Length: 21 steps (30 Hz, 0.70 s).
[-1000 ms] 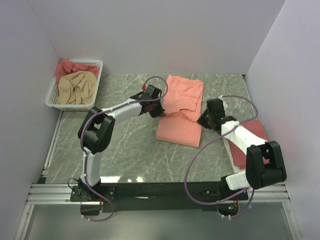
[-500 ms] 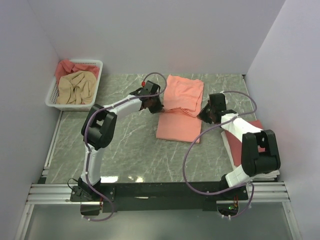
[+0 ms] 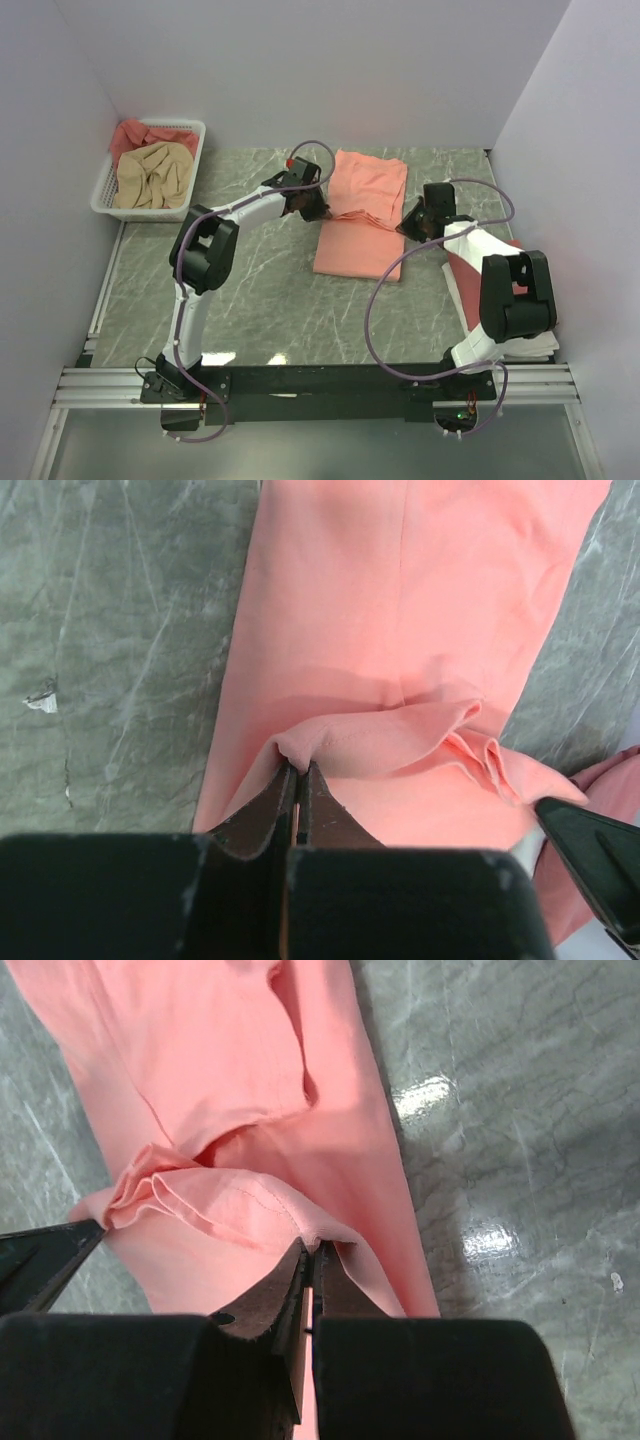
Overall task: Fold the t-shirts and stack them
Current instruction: Fold the tshirt
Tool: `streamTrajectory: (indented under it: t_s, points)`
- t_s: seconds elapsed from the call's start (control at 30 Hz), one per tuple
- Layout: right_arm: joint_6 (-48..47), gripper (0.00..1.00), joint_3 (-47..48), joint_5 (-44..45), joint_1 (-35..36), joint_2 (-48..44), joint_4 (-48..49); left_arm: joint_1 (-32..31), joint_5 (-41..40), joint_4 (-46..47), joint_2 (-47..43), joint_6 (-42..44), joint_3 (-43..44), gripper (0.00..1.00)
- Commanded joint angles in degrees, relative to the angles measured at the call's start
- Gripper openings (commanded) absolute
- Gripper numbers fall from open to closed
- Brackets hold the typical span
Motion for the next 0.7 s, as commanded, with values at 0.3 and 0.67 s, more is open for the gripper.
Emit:
streamTrajectory:
  t_s: [0.3,0.67]
  points:
    - [-0.36,0.00,4.36,-2.28,-1.73,5.02,4.25,1.12,1.91,1.60,2.60,1.53,5.88,0.01]
    - [-0.53,0.25,6.47,-5.35,-3.49,8.18,6.89,2.17,5.08,1.78,5.51,2.68,9.75,0.16]
